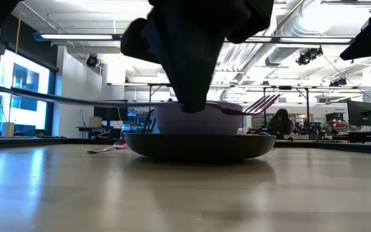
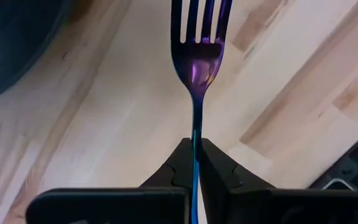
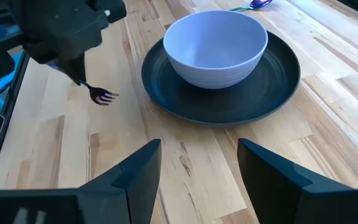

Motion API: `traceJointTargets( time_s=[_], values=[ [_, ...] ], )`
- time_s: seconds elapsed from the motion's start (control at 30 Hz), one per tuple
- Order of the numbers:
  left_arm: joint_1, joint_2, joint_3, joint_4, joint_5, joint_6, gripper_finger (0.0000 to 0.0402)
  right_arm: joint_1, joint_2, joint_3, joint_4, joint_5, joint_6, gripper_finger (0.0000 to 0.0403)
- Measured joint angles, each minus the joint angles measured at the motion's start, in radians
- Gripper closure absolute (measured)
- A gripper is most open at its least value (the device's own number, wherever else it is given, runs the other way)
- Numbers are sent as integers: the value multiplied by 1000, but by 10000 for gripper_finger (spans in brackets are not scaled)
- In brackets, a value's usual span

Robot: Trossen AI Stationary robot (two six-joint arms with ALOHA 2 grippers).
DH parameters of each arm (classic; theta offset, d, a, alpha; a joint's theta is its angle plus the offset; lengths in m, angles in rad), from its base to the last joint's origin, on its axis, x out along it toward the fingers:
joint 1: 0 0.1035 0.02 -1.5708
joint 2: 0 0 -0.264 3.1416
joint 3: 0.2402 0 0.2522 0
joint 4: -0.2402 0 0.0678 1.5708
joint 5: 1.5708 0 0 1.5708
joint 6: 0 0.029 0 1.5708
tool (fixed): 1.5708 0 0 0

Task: Set table place
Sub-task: Move the fork to the left side of the black plate

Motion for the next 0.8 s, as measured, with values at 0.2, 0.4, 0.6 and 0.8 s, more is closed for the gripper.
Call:
traceJointTargets(
  time_s=[0.2, 0.4, 0.6, 0.8],
  values=[
    [-8, -37, -1, -34, -38, -18, 401, 0, 0, 0, 2, -10, -4, 199],
    [-4, -73, 0, -72, -86, -50, 401, 0, 0, 0, 8, -10, -16, 199],
    [-6, -94, 1, -110, -107, -66, 401, 0, 0, 0, 19, -10, -23, 199],
    [-6, -101, 0, -143, -122, -79, 401, 0, 0, 0, 20, -17, -23, 199]
  ],
)
